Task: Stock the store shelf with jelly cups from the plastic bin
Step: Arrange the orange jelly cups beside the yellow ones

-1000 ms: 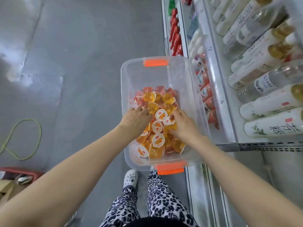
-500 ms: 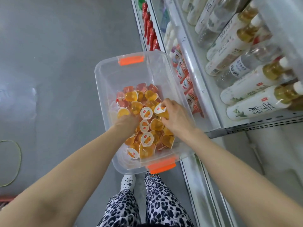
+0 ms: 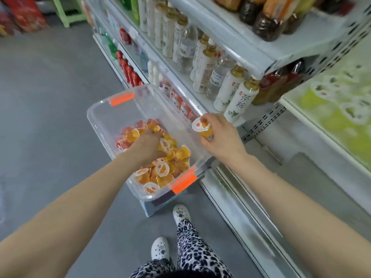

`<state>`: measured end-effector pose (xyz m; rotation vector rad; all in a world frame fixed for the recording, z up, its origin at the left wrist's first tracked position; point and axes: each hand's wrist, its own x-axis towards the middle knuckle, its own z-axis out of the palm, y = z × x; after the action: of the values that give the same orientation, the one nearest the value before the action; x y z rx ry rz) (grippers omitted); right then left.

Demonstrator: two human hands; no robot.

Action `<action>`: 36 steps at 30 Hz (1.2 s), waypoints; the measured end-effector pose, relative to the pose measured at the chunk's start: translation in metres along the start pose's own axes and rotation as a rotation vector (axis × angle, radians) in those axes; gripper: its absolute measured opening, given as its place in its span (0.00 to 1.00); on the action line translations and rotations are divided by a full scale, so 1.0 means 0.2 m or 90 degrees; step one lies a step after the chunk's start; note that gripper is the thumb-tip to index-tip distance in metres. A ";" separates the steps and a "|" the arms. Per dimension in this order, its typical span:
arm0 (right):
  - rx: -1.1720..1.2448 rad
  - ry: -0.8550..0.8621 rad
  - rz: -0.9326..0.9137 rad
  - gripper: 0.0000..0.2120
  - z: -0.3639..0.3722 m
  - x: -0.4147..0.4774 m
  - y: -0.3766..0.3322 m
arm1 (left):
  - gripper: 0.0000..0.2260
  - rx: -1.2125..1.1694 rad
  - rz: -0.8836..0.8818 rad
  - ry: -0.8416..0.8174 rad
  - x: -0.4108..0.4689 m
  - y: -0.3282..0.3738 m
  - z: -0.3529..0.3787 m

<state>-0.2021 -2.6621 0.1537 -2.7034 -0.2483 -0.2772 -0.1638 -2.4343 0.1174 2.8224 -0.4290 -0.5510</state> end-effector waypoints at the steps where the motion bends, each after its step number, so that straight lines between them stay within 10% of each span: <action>1: -0.008 0.015 0.012 0.19 -0.06 -0.05 0.01 | 0.30 -0.025 0.023 0.007 -0.02 0.04 -0.03; 19: -0.168 0.340 0.241 0.19 -1.12 -1.11 0.26 | 0.24 -0.151 0.506 0.093 -0.32 1.37 -0.29; 30: -0.176 0.474 0.453 0.18 -1.80 -1.82 0.70 | 0.27 -0.265 0.622 0.122 -0.59 2.30 -0.23; 36: -0.134 0.376 0.543 0.18 -1.79 -2.07 0.97 | 0.25 -0.295 0.622 0.116 -0.67 2.59 -0.14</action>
<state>-0.6151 -3.0405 0.3054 -2.4936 1.1103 -0.8200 -0.3955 -2.8672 0.3313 1.8748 -1.3104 -0.1388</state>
